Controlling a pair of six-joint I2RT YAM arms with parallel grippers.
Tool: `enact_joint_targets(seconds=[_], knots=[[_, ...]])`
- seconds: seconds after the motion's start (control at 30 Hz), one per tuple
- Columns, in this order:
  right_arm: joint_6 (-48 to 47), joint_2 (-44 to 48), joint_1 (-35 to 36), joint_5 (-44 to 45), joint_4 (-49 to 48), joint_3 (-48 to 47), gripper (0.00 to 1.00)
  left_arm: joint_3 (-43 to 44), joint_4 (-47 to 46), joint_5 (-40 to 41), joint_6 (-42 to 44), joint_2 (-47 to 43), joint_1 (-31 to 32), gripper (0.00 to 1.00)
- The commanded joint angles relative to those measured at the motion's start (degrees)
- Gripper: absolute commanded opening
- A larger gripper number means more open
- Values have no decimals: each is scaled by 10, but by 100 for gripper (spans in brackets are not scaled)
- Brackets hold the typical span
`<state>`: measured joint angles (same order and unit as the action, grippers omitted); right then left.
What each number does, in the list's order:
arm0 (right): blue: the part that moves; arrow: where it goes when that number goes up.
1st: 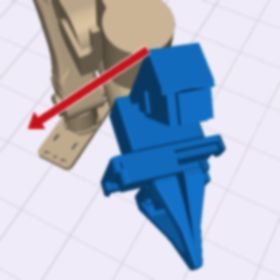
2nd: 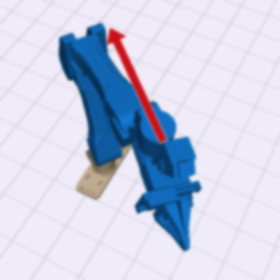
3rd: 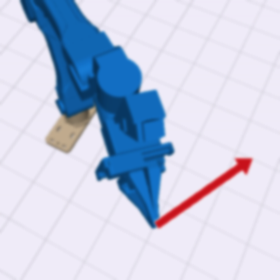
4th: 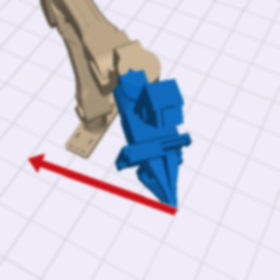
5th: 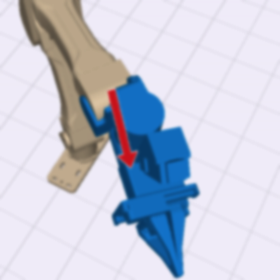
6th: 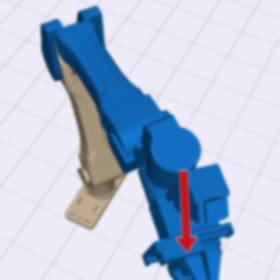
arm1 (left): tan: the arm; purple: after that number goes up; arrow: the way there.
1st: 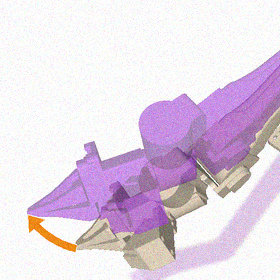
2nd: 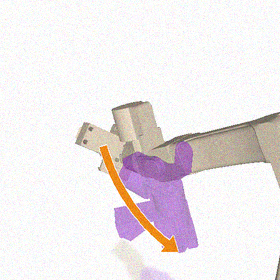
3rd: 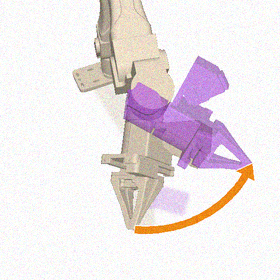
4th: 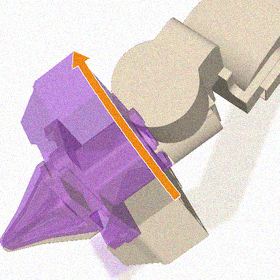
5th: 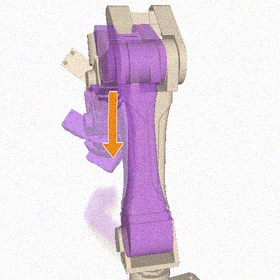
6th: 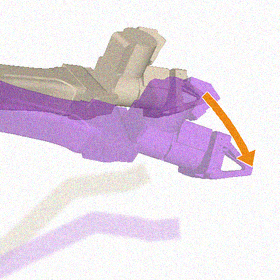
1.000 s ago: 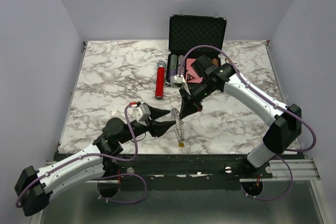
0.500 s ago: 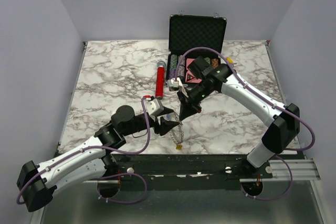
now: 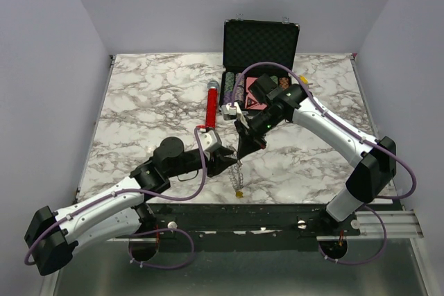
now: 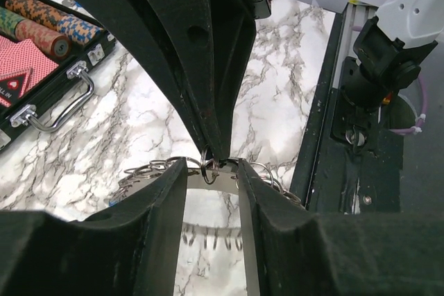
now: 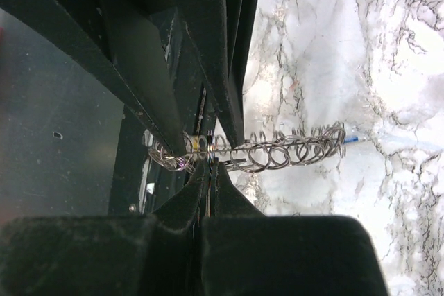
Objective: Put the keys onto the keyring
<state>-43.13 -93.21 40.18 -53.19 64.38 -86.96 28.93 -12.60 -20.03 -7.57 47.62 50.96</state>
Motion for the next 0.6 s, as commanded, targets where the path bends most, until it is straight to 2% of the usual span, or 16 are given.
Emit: enact_joint_targets(seconds=[0.0,0.37,0.47,0.5,0.57], knots=[[-4,0,3,-4,9,-12,0,19,-9,-10,-2,5,-4,41],[-5,-1,4,-7,8,-10,0,22,-23,-20,-9,20,-7,23],[-6,-1,4,-8,10,-10,0,24,-18,-22,-9,23,-9,10],[-5,0,4,-9,11,-11,0,24,-18,-22,-10,23,-9,0],[-7,0,4,-10,10,-10,0,22,-21,-22,-10,20,-10,0]])
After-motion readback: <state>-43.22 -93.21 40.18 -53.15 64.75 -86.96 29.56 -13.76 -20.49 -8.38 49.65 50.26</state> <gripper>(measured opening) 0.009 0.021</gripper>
